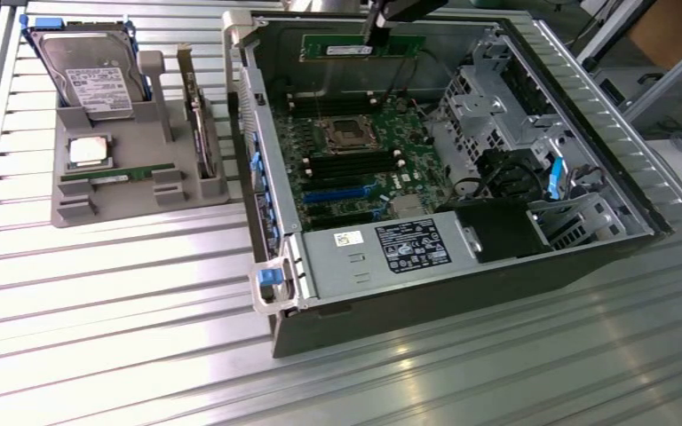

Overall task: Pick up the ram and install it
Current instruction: 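Pick up the ram and move it above insertion slot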

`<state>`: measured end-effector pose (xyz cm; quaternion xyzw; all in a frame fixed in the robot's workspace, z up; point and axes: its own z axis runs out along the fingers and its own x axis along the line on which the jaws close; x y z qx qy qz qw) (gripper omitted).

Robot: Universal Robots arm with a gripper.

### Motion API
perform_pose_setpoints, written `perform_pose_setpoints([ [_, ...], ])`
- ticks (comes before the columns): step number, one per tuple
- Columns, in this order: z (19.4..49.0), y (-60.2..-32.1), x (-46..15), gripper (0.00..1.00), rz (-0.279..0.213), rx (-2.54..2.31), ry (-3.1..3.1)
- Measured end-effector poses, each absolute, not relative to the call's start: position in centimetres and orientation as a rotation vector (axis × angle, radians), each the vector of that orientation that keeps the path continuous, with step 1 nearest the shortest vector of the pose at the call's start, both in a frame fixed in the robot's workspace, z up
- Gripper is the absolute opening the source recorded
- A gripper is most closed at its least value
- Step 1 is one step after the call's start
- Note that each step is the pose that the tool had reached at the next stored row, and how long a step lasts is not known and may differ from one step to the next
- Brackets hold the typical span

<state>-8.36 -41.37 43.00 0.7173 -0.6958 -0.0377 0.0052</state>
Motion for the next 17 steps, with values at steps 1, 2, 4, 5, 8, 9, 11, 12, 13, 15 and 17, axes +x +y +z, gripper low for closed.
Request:
perform_pose_setpoints([
  [1,43.0,-41.4,-8.2,0.12,-0.118,2.246,-2.179],
  [2,43.0,-41.4,-8.1,0.12,-0.118,2.246,-2.179],
  [4,42.9,-41.4,-7.8,0.12,-0.118,2.246,-2.179],
  [5,42.9,-41.4,-7.6,0.12,-0.118,2.246,-2.179],
  [8,42.9,-41.4,-7.2,0.12,-0.118,2.246,-2.179],
  [9,42.8,-41.4,-7.1,0.12,-0.118,2.246,-2.179],
  [11,42.8,-41.4,-6.8,0.12,-0.118,2.246,-2.179],
  [12,42.8,-41.4,-6.7,0.12,-0.118,2.246,-2.179],
  [13,42.8,-41.4,-6.6,0.12,-0.118,2.246,-2.179],
  [15,42.7,-41.4,-6.3,0.12,-0.118,2.246,-2.179],
  [17,42.7,-41.4,-6.2,0.12,-0.118,2.246,-2.179],
])
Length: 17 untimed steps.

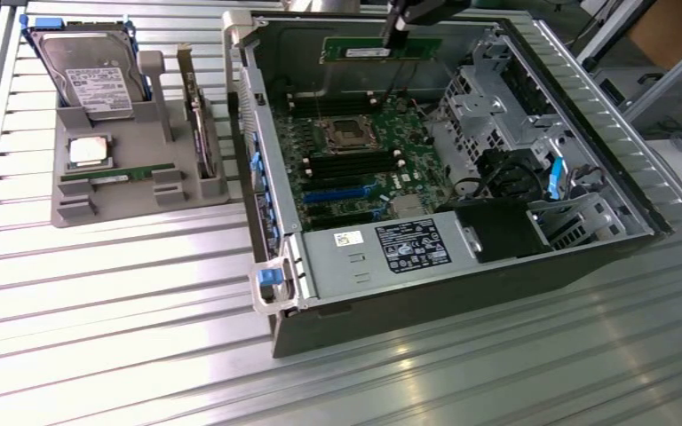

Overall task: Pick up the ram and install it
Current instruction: 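Pick up the ram and move it above insertion slot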

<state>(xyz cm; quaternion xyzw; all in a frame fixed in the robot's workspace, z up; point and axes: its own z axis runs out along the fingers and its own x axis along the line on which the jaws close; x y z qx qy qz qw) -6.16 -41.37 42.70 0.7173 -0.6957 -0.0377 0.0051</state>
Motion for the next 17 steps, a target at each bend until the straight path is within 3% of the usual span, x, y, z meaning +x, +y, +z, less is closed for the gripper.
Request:
perform_pose_setpoints([
  [17,42.5,-41.4,-4.7,0.12,-0.118,2.246,-2.179],
])
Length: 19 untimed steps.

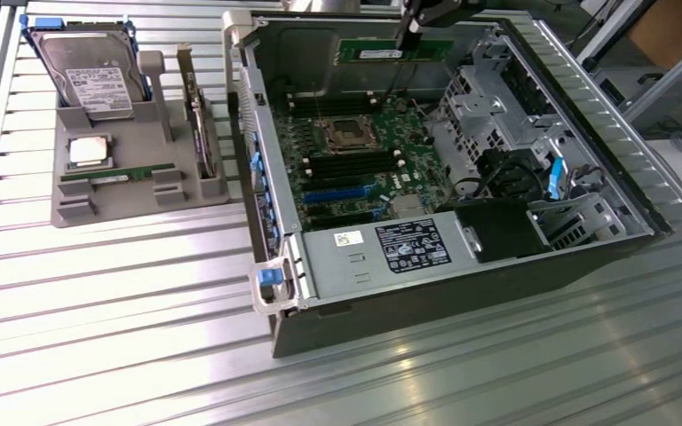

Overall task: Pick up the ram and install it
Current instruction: 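Pick up the ram and move it above insertion slot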

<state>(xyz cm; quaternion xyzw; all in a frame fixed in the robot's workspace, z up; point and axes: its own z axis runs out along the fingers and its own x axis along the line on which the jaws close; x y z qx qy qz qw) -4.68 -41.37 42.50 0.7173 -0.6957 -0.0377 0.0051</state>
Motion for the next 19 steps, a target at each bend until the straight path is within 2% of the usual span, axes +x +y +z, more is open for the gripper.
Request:
perform_pose_setpoints([
  [19,41.5,-41.4,-2.4,0.12,-0.118,2.246,-2.179],
])
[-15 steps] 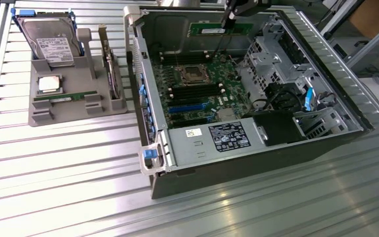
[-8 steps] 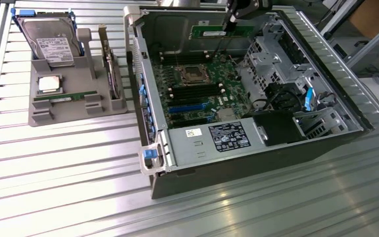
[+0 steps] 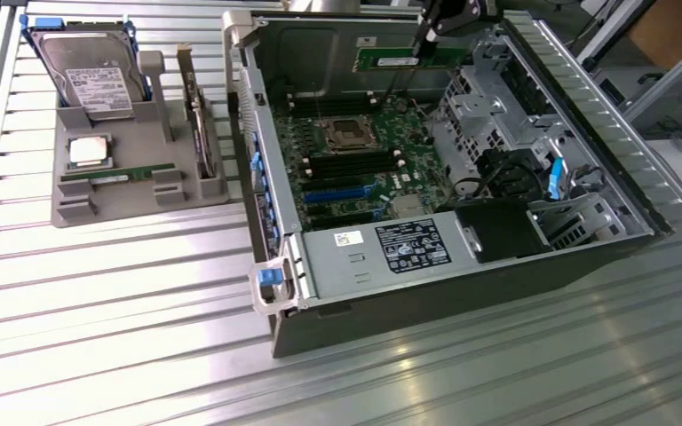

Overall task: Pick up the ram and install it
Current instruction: 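Pick up the ram and move it above insertion slot, then insert the ram into the slot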

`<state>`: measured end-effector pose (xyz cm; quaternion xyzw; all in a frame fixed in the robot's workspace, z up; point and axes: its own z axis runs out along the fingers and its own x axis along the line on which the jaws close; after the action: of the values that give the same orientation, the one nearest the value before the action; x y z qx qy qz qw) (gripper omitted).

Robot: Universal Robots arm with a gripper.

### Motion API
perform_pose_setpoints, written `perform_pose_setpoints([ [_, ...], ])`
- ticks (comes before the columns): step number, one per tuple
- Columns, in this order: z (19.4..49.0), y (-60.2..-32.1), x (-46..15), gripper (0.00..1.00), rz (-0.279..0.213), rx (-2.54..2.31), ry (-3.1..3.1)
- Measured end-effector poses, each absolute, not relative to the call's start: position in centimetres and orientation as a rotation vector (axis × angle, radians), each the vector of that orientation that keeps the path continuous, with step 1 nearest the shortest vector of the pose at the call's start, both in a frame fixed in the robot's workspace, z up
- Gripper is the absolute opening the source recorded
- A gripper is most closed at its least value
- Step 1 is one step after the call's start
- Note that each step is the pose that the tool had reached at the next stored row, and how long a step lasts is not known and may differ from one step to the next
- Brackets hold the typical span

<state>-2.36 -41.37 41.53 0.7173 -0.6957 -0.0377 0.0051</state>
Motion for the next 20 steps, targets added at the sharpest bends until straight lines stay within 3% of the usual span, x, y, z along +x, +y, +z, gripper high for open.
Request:
perform_pose_setpoints([
  [20,41.4,-41.4,-0.8,0.12,-0.118,2.246,-2.179],
])
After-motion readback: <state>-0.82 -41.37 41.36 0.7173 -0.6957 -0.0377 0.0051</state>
